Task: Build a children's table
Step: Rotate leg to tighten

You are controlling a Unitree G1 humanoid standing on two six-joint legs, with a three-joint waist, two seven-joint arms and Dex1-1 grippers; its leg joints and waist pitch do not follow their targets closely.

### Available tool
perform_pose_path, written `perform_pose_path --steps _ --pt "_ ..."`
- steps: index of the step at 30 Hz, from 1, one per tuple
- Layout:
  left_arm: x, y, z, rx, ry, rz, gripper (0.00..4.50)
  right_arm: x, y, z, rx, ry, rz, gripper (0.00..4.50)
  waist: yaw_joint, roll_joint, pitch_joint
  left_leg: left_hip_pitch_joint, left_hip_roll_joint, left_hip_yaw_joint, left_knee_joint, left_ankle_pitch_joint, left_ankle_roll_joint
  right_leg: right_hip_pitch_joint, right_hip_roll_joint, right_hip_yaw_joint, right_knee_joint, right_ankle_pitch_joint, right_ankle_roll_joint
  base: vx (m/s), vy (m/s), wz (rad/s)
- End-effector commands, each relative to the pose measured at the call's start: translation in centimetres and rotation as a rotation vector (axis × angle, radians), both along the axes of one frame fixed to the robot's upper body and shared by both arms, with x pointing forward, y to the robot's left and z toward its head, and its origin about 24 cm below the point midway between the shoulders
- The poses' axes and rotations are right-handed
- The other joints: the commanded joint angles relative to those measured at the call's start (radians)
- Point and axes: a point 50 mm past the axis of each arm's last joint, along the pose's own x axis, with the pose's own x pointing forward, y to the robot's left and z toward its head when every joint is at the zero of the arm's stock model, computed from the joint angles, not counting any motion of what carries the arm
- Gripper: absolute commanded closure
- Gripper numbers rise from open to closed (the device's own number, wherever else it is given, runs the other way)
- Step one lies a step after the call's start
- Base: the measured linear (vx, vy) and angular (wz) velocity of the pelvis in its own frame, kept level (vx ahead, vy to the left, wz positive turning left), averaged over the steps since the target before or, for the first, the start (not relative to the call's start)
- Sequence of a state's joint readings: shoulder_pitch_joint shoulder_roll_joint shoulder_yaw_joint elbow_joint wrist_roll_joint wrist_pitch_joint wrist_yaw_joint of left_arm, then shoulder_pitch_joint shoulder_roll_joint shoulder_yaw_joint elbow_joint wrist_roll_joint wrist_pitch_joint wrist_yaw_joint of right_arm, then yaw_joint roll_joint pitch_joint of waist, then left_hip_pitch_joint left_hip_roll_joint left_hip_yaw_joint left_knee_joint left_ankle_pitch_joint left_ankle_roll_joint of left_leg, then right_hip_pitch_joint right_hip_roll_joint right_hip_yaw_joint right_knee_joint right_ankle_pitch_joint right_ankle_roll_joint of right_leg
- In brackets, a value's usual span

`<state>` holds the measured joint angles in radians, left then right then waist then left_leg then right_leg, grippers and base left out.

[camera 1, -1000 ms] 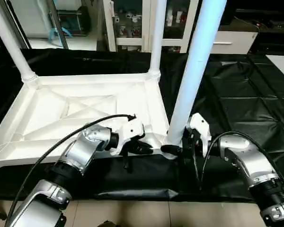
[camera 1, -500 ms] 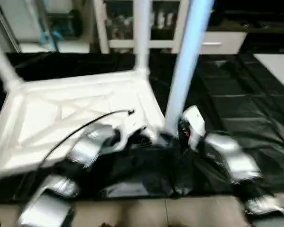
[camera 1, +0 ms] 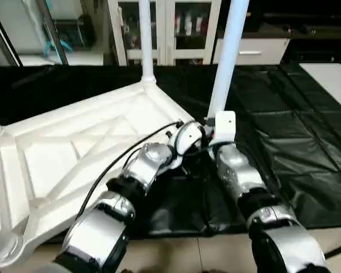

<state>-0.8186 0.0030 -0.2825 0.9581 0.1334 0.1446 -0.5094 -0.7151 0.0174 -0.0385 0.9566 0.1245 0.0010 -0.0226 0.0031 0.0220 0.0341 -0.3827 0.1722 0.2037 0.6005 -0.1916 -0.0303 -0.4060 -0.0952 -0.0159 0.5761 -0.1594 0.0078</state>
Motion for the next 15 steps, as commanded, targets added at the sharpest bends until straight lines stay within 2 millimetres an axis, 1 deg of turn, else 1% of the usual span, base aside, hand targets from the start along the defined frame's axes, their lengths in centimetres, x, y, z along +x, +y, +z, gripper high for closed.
perform_pose_path --steps 1,2,3,4,5,6,7,8,9,10,11,12,13,14,15 --pt "-0.2 1.4 -1.3 0.02 0.04 0.034 4.5 -0.2 1.7 0.4 0.077 -0.043 0.121 1.25 0.001 -0.011 -0.055 0.019 0.043 -0.027 -0.09 -0.335 0.026 0.026 -0.042 0.011 -0.072 -0.287 -0.192 0.0 0.0 0.0" --pt "-0.2 1.4 -1.3 0.02 0.04 0.034 4.5 -0.2 1.7 0.4 0.077 -0.043 0.121 1.25 0.001 -0.011 -0.055 0.019 0.043 -0.026 -0.089 -0.331 0.029 0.026 -0.041 0.011 -0.072 -0.283 -0.195 0.0 0.0 0.0" --pt "-0.2 1.6 -1.4 0.02 0.046 0.025 4.5 -0.2 1.6 0.6 0.079 -0.063 0.142 1.11 0.0 -0.009 -0.054 0.019 0.044 -0.026 -0.09 -0.328 0.029 0.025 -0.04 0.011 -0.071 -0.282 -0.2 0.0 0.0 0.0" --pt "-0.3 2.1 -1.4 0.018 0.055 0.001 4.5 -0.4 1.0 1.0 0.084 -0.095 0.17 1.05 0.0 -0.011 -0.053 0.02 0.043 -0.025 -0.09 -0.34 0.032 0.026 -0.04 0.011 -0.073 -0.292 -0.199 0.0 0.0 0.0" --pt "-0.4 2.4 -1.5 0.018 0.069 -0.011 4.5 -0.5 0.5 1.3 0.08 -0.119 0.184 1.05 0.0 -0.011 -0.054 0.016 0.044 -0.027 -0.091 -0.333 0.033 0.029 -0.041 0.011 -0.071 -0.291 -0.196 0.0 0.0 0.0" --pt "-0.4 2.4 -1.5 0.018 0.069 -0.014 4.5 -0.5 0.5 1.3 0.08 -0.123 0.188 1.05 0.003 -0.012 -0.054 0.015 0.044 -0.026 -0.092 -0.323 0.036 0.032 -0.041 0.011 -0.071 -0.285 -0.192 0.0 0.0 0.0" --pt "-0.6 3.0 -1.5 0.022 0.086 -0.052 4.5 -1.0 -0.4 1.7 0.129 -0.144 0.243 0.85 0.002 -0.016 -0.053 0.015 0.045 -0.026 -0.092 -0.314 0.047 0.034 -0.041 0.011 -0.073 -0.285 -0.192 0.0 0.0 0.0" --pt "-0.8 3.4 -1.5 0.025 0.101 -0.085 4.5 -1.5 -1.0 2.0 0.162 -0.155 0.311 0.72 0.005 -0.015 -0.053 0.016 0.047 -0.025 -0.091 -0.316 0.05 0.031 -0.042 0.012 -0.072 -0.291 -0.192 0.0 0.0 0.0" --pt "-0.9 3.7 -1.5 0.027 0.111 -0.107 4.5 -1.9 -1.3 2.1 0.183 -0.165 0.361 0.66 0.007 -0.014 -0.052 0.016 0.048 -0.026 -0.092 -0.316 0.057 0.033 -0.043 0.013 -0.073 -0.299 -0.191 0.0 0.0 0.0" --pt "-1.1 4.0 -1.5 0.027 0.127 -0.133 4.5 -2.5 -1.7 2.1 0.172 -0.163 0.451 0.55 0.007 -0.013 -0.052 0.015 0.05 -0.027 -0.093 -0.314 0.063 0.034 -0.041 0.012 -0.071 -0.295 -0.192 0.0 0.0 0.0" --pt "-1.2 4.1 -1.5 0.028 0.13 -0.138 4.5 -2.7 -1.7 2.0 0.166 -0.162 0.473 0.55 0.009 -0.013 -0.052 0.015 0.052 -0.028 -0.094 -0.307 0.062 0.034 -0.042 0.012 -0.071 -0.289 -0.193 0.0 0.0 0.0" --pt "-1.4 4.4 -1.4 0.028 0.143 -0.168 4.5 -3.4 -2.1 1.9 0.132 -0.153 0.57 0.29 0.008 -0.012 -0.052 0.017 0.052 -0.026 -0.093 -0.307 0.059 0.031 -0.04 0.012 -0.07 -0.283 -0.204 0.0 0.0 0.0" --pt "-1.6 4.5 -1.4 0.029 0.147 -0.207 4.5 -4.0 -2.4 1.7 0.098 -0.136 0.649 0.23 0.01 -0.012 -0.052 0.017 0.054 -0.026 -0.093 -0.297 0.057 0.031 -0.04 0.013 -0.068 -0.269 -0.211 0.0 0.0 0.0" --pt "-1.9 4.8 -1.3 0.029 0.163 -0.236 4.5 -4.7 -2.8 1.4 0.071 -0.107 0.73 0.23 0.012 -0.008 -0.052 0.018 0.054 -0.026 -0.092 -0.297 0.057 0.031 -0.039 0.013 -0.067 -0.26 -0.217 0.0 0.0 0.0" --pt "-2.0 4.9 -1.3 0.03 0.169 -0.248 4.5 -5.1 -3.0 1.4 0.061 -0.094 0.764 0.17 0.014 -0.01 -0.052 0.018 0.056 -0.025 -0.092 -0.286 0.058 0.033 -0.039 0.014 -0.065 -0.232 -0.225 0.0 0.0 0.0"
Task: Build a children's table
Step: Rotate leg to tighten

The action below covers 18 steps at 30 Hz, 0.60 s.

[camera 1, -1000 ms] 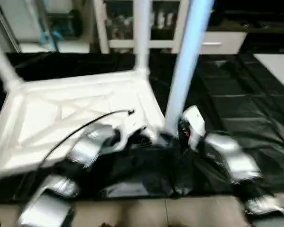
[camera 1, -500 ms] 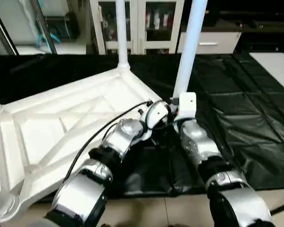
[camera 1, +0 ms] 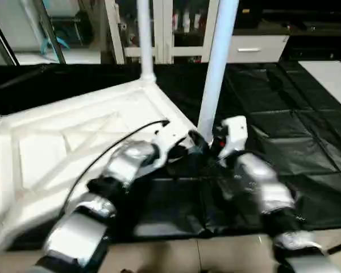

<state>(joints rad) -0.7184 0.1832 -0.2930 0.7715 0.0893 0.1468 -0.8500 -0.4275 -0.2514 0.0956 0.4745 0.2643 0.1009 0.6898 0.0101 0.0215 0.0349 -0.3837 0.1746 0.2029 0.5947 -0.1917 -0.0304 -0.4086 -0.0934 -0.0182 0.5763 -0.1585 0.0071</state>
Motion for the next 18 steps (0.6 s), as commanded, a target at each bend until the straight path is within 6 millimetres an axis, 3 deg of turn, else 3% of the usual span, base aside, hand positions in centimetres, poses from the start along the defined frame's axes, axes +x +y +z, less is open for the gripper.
perform_pose_path --steps 1,3,7,12,14,18 --pt "-1.4 0.4 -1.5 0.056 0.087 -0.089 4.5 -1.3 0.7 -0.2 -0.038 0.032 0.186 0.08 0.005 -0.005 -0.054 0.017 0.052 -0.024 -0.085 -0.279 0.061 0.035 -0.041 0.017 -0.061 -0.216 -0.231 0.0 0.0 0.0" --pt "-1.9 0.7 -1.3 0.057 0.114 -0.154 4.5 -2.1 -0.2 -0.5 -0.08 0.066 0.27 0.08 0.009 -0.006 -0.055 0.017 0.053 -0.025 -0.084 -0.26 0.067 0.04 -0.041 0.015 -0.058 -0.177 -0.245 0.0 0.0 0.0" --pt "-3.5 1.0 -0.5 0.042 0.182 -0.307 4.5 -2.7 -1.8 -0.2 -0.156 0.082 0.345 0.08 0.005 -0.004 -0.052 0.018 0.054 -0.023 -0.085 -0.276 0.06 0.038 -0.045 0.018 -0.059 -0.199 -0.265 0.0 0.0 0.0" --pt "-4.0 0.8 -0.2 0.036 0.197 -0.341 4.5 -2.6 -2.2 0.4 -0.167 0.108 0.389 0.08 0.019 -0.008 -0.05 0.026 0.057 -0.022 -0.088 -0.293 0.043 0.032 -0.043 0.02 -0.063 -0.253 -0.247 0.0 0.0 0.0" --pt "-4.0 0.8 -0.2 0.038 0.193 -0.337 4.5 -2.6 -2.1 0.2 -0.18 0.113 0.4 0.08 0.025 -0.006 -0.049 0.03 0.057 -0.02 -0.088 -0.296 0.034 0.028 -0.041 0.021 -0.064 -0.252 -0.243 0.0 0.0 0.0" --pt "-4.1 0.8 -0.1 0.043 0.195 -0.331 4.5 -2.4 -2.0 -0.1 -0.189 0.122 0.402 0.08 0.026 -0.01 -0.052 0.023 0.054 -0.021 -0.086 -0.257 0.034 0.034 -0.043 0.02 -0.056 -0.211 -0.242 0.0 0.0 0.0"
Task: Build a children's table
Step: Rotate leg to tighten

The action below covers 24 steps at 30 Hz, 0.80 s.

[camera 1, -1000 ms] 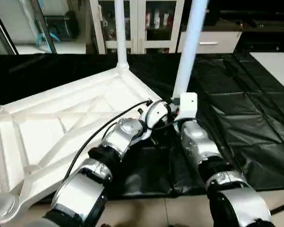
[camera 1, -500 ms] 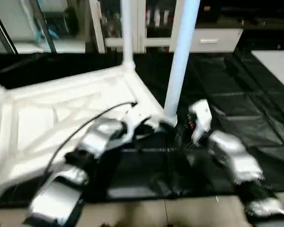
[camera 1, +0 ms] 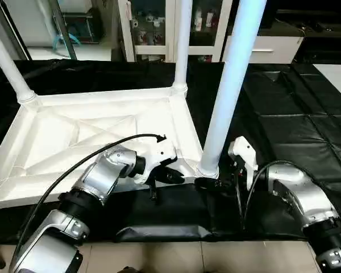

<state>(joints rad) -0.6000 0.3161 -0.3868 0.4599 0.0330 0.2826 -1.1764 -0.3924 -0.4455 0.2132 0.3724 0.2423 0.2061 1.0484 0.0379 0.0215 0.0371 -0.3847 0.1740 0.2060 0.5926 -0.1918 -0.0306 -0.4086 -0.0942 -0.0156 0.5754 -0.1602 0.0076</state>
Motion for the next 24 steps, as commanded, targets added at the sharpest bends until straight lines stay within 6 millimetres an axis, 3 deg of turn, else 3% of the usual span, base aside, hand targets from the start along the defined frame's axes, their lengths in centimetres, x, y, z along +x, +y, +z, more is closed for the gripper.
perform_pose_path --steps 1,4,17,24 --pt "-0.7 -0.31 -0.85 0.028 0.045 -0.032 4.5 0.15 0.02 -0.11 -0.015 0.006 0.009 0.24 -0.001 -0.01 -0.055 0.024 0.054 -0.023 -0.082 -0.25 0.037 0.035 -0.042 0.018 -0.056 -0.201 -0.243 0.0 0.0 0.0" --pt "-0.7 -0.14 -0.77 0.034 0.043 -0.027 4.5 0.28 -0.12 -0.16 -0.024 0.016 0.007 0.46 0.0 -0.01 -0.056 0.023 0.052 -0.022 -0.079 -0.224 0.054 0.037 -0.041 0.017 -0.053 -0.172 -0.254 0.0 0.0 0.0" --pt "-0.82 -0.05 -0.82 0.043 0.043 -0.018 4.5 0.38 -0.35 -0.41 -0.033 0.018 -0.001 1.61 0.0 -0.009 -0.057 0.024 0.052 -0.022 -0.076 -0.215 0.061 0.04 -0.04 0.015 -0.051 -0.168 -0.26 0.0 0.0 0.0" --pt "-0.79 0.06 -1.0 0.047 0.052 0.0 4.5 1.01 -0.14 -0.51 -0.02 -0.001 -0.07 1.77 -0.001 -0.01 -0.059 0.024 0.051 -0.021 -0.073 -0.194 0.07 0.04 -0.04 0.014 -0.047 -0.141 -0.271 0.0 0.0 0.0"
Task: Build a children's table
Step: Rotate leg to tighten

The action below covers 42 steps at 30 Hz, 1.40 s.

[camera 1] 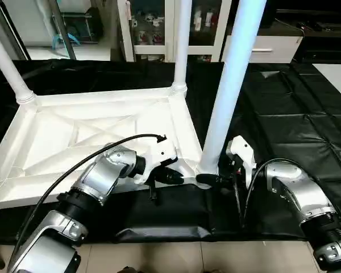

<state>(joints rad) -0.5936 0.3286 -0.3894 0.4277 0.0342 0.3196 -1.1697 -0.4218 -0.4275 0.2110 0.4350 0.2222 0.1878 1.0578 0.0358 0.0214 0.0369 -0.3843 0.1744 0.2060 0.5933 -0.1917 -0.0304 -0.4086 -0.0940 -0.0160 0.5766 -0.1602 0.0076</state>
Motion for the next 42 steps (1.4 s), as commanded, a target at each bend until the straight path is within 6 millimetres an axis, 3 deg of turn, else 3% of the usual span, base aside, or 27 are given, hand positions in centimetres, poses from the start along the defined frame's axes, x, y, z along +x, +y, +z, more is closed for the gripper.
perform_pose_path --steps 1,3,4,6,7,10,11,12,15,18,19,23,24,27,28,29,30,33,34,36,38,39,42 --pt "-0.5 -0.4 -1.3 0.028 0.038 0.017 4.5 1.3 -0.2 -0.4 -0.023 -0.038 -0.169 1.77 -0.002 -0.009 -0.056 0.021 0.05 -0.021 -0.075 -0.208 0.063 0.037 -0.041 0.015 -0.051 -0.166 -0.27 0.0 0.0 0.0" --pt "-0.2 -0.6 -1.4 0.025 0.025 0.048 4.5 1.8 -0.1 -0.5 -0.027 -0.053 -0.245 1.78 -0.007 -0.009 -0.054 0.018 0.049 -0.025 -0.079 -0.234 0.047 0.039 -0.041 0.014 -0.054 -0.213 -0.258 0.0 0.0 0.0" --pt "0.5 -1.2 -1.7 0.019 -0.005 0.139 4.5 2.7 0.2 -0.9 -0.017 -0.067 -0.402 1.78 -0.016 -0.008 -0.052 0.019 0.046 -0.027 -0.082 -0.285 0.014 0.034 -0.041 0.014 -0.061 -0.301 -0.227 0.0 0.0 0.0" --pt "1.2 -1.8 -2.0 0.015 -0.035 0.222 4.5 3.1 0.7 -1.2 0.007 -0.062 -0.508 1.78 -0.023 -0.013 -0.052 0.027 0.046 -0.03 -0.084 -0.335 -0.013 0.028 -0.04 0.013 -0.069 -0.365 -0.205 0.0 0.0 0.0" --pt "1.6 -2.2 -2.1 0.015 -0.045 0.261 4.5 3.4 1.0 -1.4 0.015 -0.06 -0.573 1.78 -0.026 -0.01 -0.049 0.028 0.043 -0.029 -0.085 -0.36 -0.023 0.021 -0.039 0.015 -0.075 -0.394 -0.193 0.0 0.0 0.0" --pt "2.3 -3.0 -2.3 0.031 -0.075 0.34 4.5 3.9 1.8 -1.7 0.016 -0.051 -0.684 1.78 -0.031 -0.01 -0.052 0.023 0.044 -0.035 -0.088 -0.37 -0.019 0.027 -0.039 0.013 -0.074 -0.368 -0.182 0.0 0.0 0.0" --pt "2.8 -3.5 -2.4 0.049 -0.096 0.384 4.5 4.2 2.4 -1.9 0.007 -0.05 -0.74 1.78 -0.034 -0.01 -0.052 0.022 0.042 -0.032 -0.086 -0.368 -0.017 0.023 -0.037 0.014 -0.075 -0.359 -0.183 0.0 0.0 0.0" --pt "3.3 -4.1 -2.6 0.079 -0.129 0.431 4.5 4.6 3.2 -2.2 -0.011 -0.047 -0.822 1.78 -0.038 -0.001 -0.052 0.027 0.039 -0.03 -0.084 -0.376 -0.025 0.014 -0.036 0.015 -0.077 -0.359 -0.189 0.0 0.0 0.0" --pt "4.0 -4.9 -2.4 0.1 -0.2 0.506 4.5 5.2 4.5 -2.5 -0.047 -0.034 -0.963 1.78 -0.04 -0.006 -0.054 0.028 0.037 -0.033 -0.085 -0.383 -0.037 0.02 -0.039 0.013 -0.079 -0.363 -0.185 0.0 0.0 0.0" --pt "4.4 -5.4 -2.5 0.103 -0.24 0.553 4.5 5.6 6.0 -2.4 -0.064 -0.04 -1.037 1.78 -0.039 -0.003 -0.057 0.026 0.036 -0.032 -0.084 -0.373 -0.021 0.019 -0.039 0.013 -0.078 -0.328 -0.185 0.0 0.0 0.0" --pt "4.4 -5.4 -2.4 0.087 -0.244 0.557 4.5 6.0 7.1 -1.6 -0.019 -0.077 -1.008 1.78 -0.035 -0.003 -0.058 0.025 0.038 -0.032 -0.085 -0.36 -0.016 0.023 -0.039 0.012 -0.076 -0.299 -0.188 0.0 0.0 0.0" --pt "4.4 -5.2 -2.2 0.047 -0.243 0.538 4.5 6.2 7.6 -0.6 0.085 -0.104 -0.936 1.78 -0.03 -0.009 -0.06 0.021 0.04 -0.028 -0.082 -0.325 0.016 0.028 -0.041 0.012 -0.069 -0.243 -0.203 0.0 0.0 0.0" --pt "4.4 -5.2 -2.1 0.031 -0.244 0.524 4.5 6.1 7.6 -0.5 0.128 -0.103 -0.923 1.22 -0.029 -0.01 -0.06 0.02 0.04 -0.027 -0.081 -0.311 0.029 0.03 -0.041 0.012 -0.068 -0.233 -0.208 0.0 0.0 0.0" --pt "4.3 -4.8 -2.0 0.011 -0.244 0.472 4.5 5.9 7.2 0.1 0.166 -0.141 -0.89 1.08 -0.024 -0.013 -0.059 0.018 0.042 -0.025 -0.08 -0.287 0.05 0.033 -0.043 0.013 -0.066 -0.217 -0.21 0.0 0.0 0.0" --pt "4.1 -4.6 -2.0 -0.009 -0.235 0.431 4.5 5.7 6.9 0.2 0.173 -0.158 -0.867 1.02 -0.028 -0.013 -0.059 0.01 0.042 -0.029 -0.082 -0.267 0.056 0.04 -0.044 0.012 -0.063 -0.214 -0.212 0.0 0.0 0.0" --pt "4.0 -4.5 -2.0 -0.013 -0.228 0.419 4.5 5.7 6.7 0.3 0.175 -0.164 -0.858 0.71 -0.025 -0.012 -0.059 0.012 0.042 -0.028 -0.082 -0.261 0.057 0.039 -0.044 0.011 -0.064 -0.214 -0.211 0.0 0.0 0.0" --pt "3.8 -4.2 -2.1 -0.02 -0.219 0.395 4.5 5.5 6.4 0.4 0.176 -0.175 -0.84 0.71 -0.025 -0.009 -0.059 0.017 0.044 -0.026 -0.08 -0.258 0.059 0.034 -0.043 0.013 -0.064 -0.212 -0.217 0.0 0.0 0.0" --pt "3.0 -2.9 -2.2 -0.034 -0.161 0.297 4.5 4.7 4.8 0.5 0.152 -0.193 -0.737 0.46 -0.023 -0.006 -0.059 0.017 0.047 -0.026 -0.082 -0.255 0.061 0.037 -0.041 0.013 -0.063 -0.205 -0.222 0.0 0.0 0.0" --pt "2.4 -1.9 -2.3 -0.025 -0.115 0.246 4.5 3.8 3.7 0.4 0.12 -0.186 -0.64 0.3 -0.019 -0.007 -0.059 0.018 0.048 -0.026 -0.081 -0.24 0.07 0.043 -0.039 0.012 -0.058 -0.176 -0.228 0.0 0.0 0.0" --pt "1.8 -0.8 -2.4 -0.02 -0.078 0.202 4.5 2.9 2.7 0.2 0.06 -0.188 -0.534 0.23 -0.017 0.001 -0.058 0.022 0.05 -0.024 -0.081 -0.231 0.07 0.038 -0.037 0.014 -0.056 -0.157 -0.241 0.0 0.0 0.0" --pt "0.8 0.3 -2.1 -0.036 -0.033 0.115 4.5 1.2 1.5 -0.3 0.002 -0.138 -0.354 0.13 -0.016 -0.001 -0.057 0.02 0.052 -0.023 -0.082 -0.243 0.069 0.038 -0.038 0.015 -0.056 -0.156 -0.243 0.0 0.0 0.0" --pt "0.7 0.4 -2.0 -0.039 -0.024 0.105 4.5 0.9 1.4 -0.3 0.003 -0.125 -0.328 0.06 -0.015 -0.006 -0.056 0.021 0.052 -0.024 -0.083 -0.248 0.069 0.04 -0.037 0.014 -0.055 -0.16 -0.245 0.0 0.0 0.0" --pt "0.0 1.0 -1.5 -0.045 0.02 0.049 4.5 -0.3 1.0 -0.2 0.004 -0.063 -0.188 0.06 -0.011 -0.002 -0.053 0.023 0.054 -0.024 -0.086 -0.276 0.057 0.037 -0.038 0.017 -0.059 -0.191 -0.248 0.0 0.0 0.0"
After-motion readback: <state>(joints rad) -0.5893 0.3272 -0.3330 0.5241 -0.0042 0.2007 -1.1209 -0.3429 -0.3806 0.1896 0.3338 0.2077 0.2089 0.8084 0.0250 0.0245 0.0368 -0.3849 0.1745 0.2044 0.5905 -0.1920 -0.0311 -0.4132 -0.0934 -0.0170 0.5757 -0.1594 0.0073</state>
